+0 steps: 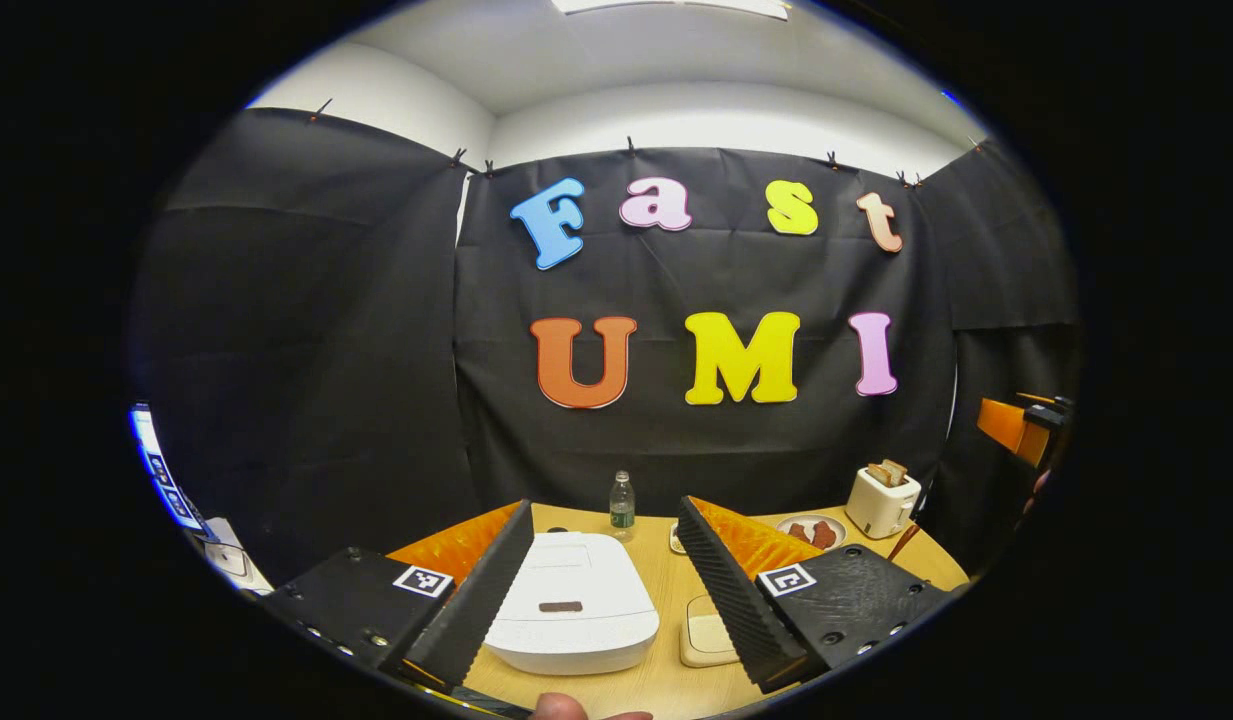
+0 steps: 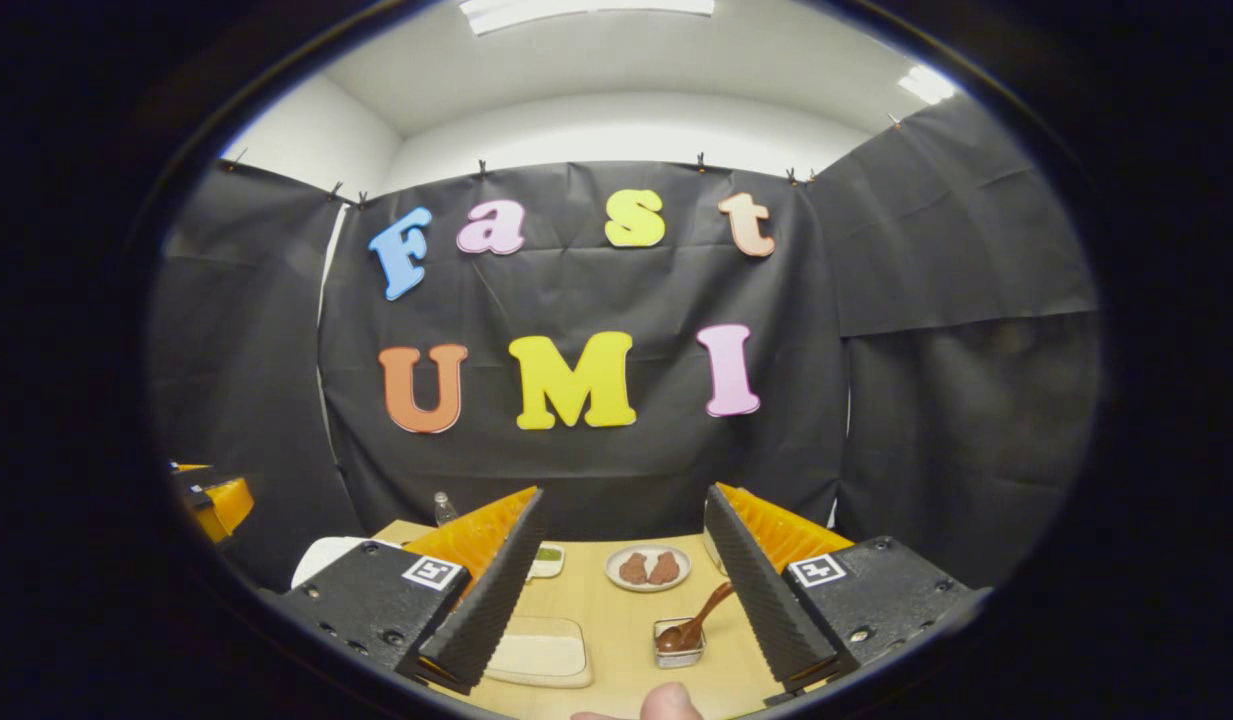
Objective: Close the left gripper, press the button to open the rice cooker; take a wooden spoon from the chopstick holder with the right hand, scoop a spoonful of rice and pour it into the rice cooker, then put the wooden spoon back into the chopstick holder.
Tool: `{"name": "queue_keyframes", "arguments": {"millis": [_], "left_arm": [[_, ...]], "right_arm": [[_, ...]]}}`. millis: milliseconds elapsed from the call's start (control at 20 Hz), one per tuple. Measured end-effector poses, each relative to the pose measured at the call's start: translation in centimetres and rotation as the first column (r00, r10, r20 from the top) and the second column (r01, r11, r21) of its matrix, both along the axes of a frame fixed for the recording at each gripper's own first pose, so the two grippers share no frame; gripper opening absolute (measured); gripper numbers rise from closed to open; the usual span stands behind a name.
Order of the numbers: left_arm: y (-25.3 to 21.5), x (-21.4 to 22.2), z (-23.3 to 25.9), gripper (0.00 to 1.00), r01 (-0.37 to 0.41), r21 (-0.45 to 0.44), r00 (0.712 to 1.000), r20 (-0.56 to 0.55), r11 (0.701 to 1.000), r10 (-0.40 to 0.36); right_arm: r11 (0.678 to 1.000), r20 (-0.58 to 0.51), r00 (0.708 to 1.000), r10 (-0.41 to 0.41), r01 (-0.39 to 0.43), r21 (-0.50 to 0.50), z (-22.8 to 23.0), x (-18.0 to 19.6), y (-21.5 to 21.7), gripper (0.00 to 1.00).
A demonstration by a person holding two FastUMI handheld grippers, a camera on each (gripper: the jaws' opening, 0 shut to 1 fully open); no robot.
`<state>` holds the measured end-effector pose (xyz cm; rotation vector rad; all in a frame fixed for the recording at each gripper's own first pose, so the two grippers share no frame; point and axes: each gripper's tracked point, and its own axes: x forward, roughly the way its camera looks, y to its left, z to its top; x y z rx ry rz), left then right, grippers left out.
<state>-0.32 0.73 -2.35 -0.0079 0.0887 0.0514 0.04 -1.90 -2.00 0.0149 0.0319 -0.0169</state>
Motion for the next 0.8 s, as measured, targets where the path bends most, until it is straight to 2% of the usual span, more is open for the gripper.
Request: {"name": "queue_keyframes", "arguments": {"millis": [50,100,200,250,300,350,400,450,500,550,600,650,750,800], "left_arm": [[0.0,0.2,-0.4,0.95,-0.003,-0.002,1.000,-0.014,1.000,0.003],[-0.1,0.3,-0.9,0.87,-0.003,-0.005,1.000,-0.030,1.000,0.003],[-0.1,0.6,-2.1,0.87,0.002,-0.002,0.997,-0.077,1.000,-0.003],[0.1,0.7,-2.9,0.95,0.007,-0.002,0.994,-0.107,1.000,-0.007],[0.1,0.9,-3.8,0.95,0.015,-0.007,0.990,-0.141,1.000,-0.016],[0.3,1.0,-4.5,0.90,0.013,-0.015,0.985,-0.171,1.000,-0.015],[0.5,1.2,-5.2,0.60,0.017,-0.027,0.979,-0.202,0.999,-0.022],[0.7,1.3,-5.8,0.57,0.012,-0.032,0.974,-0.226,0.999,-0.019],[1.5,1.6,-6.3,0.41,-0.009,-0.024,0.970,-0.244,1.000,0.002],[2.2,2.0,-6.9,0.32,-0.027,-0.021,0.964,-0.265,0.999,0.020],[2.5,2.1,-7.4,0.11,-0.035,-0.032,0.957,-0.289,0.999,0.024],[2.6,2.5,-8.1,0.04,-0.035,-0.056,0.949,-0.314,0.998,0.016],[2.8,3.1,-9.5,0.04,-0.033,-0.082,0.926,-0.378,0.996,-0.001],[3.3,3.2,-10.1,0.00,-0.023,-0.091,0.914,-0.405,0.996,-0.016]], "right_arm": [[1.000,-0.001,1.000,-0.003,0.003,0.001,-0.1,0.1,-0.2,0.97],[1.000,-0.006,1.000,-0.005,0.005,-0.001,-0.3,0.3,-0.3,0.97],[1.000,-0.017,1.000,-0.006,0.006,-0.003,-0.9,0.4,-0.4,0.97],[1.000,-0.022,1.000,-0.005,0.005,-0.003,-1.1,0.5,-0.5,0.97],[1.000,-0.026,1.000,-0.006,0.006,-0.005,-1.4,0.6,-0.7,1.00],[1.000,-0.030,1.000,-0.006,0.006,-0.007,-1.6,0.7,-0.8,1.00],[1.000,-0.035,0.999,-0.006,0.006,-0.009,-1.9,0.8,-1.0,0.97],[1.000,-0.042,0.999,-0.005,0.005,-0.013,-2.2,1.1,-1.1,1.00],[1.000,-0.047,0.999,-0.005,0.005,-0.016,-2.5,1.3,-1.3,1.00],[1.000,-0.053,0.999,-0.008,0.007,-0.017,-2.8,1.7,-1.6,1.00],[1.000,-0.060,0.998,-0.007,0.007,-0.016,-3.1,2.0,-1.7,1.00],[1.000,-0.068,0.998,-0.009,0.008,-0.011,-3.4,2.4,-1.8,1.00],[1.000,-0.079,0.997,-0.012,0.012,-0.002,-3.9,3.1,-2.2,0.97],[1.000,-0.084,0.996,-0.014,0.014,0.001,-4.2,3.5,-2.4,0.97]]}}
